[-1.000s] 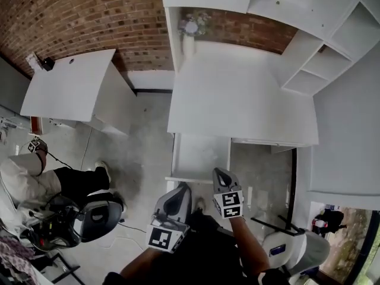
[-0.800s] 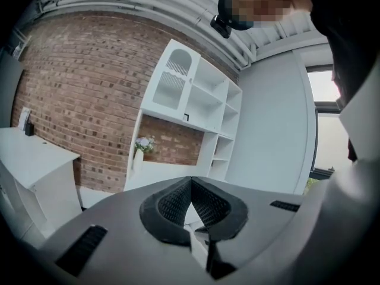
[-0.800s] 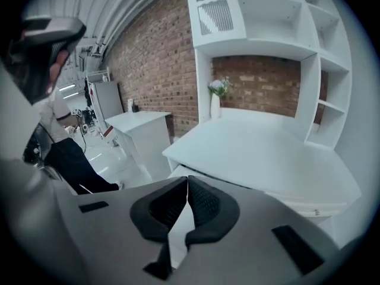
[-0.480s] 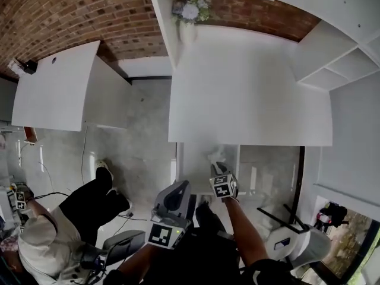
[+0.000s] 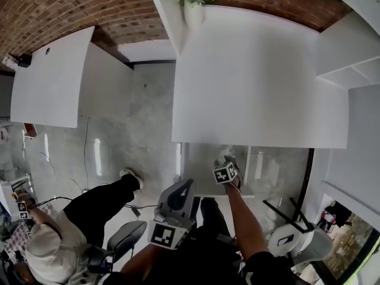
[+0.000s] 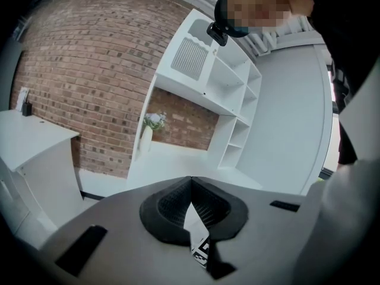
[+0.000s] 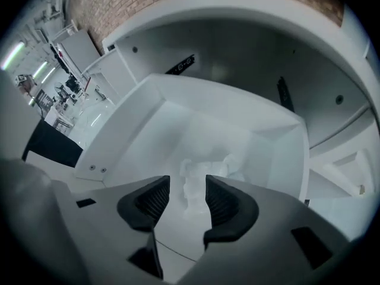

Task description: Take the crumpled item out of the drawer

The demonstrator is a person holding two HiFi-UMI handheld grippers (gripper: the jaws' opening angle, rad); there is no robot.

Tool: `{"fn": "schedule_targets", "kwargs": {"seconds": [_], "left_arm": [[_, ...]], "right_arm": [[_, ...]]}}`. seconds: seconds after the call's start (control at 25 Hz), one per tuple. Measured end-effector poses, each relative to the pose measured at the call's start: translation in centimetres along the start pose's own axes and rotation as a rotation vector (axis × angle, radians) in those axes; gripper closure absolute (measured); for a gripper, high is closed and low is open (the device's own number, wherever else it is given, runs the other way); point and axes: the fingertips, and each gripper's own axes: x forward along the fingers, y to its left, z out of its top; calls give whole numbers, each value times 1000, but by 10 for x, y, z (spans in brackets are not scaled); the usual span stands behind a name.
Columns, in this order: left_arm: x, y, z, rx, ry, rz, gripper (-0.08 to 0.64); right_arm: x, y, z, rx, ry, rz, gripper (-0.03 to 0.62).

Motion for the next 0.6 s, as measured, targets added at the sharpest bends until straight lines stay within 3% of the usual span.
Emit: {"fn": "schedule_targets", "kwargs": {"seconds": [0.28,0.44,0.6], "left_arm": [[2,8,-21,-18,46,9,543],[-1,12,-24,-23,51,19,543],[-4,9,-22,-28,52,14,543]], "right_arm": [[35,-8,-15,-1,76,-15,387],[45,-15,-18,-8,102,-51,458],[41,-18,-18,12,124,-23,528]]}}
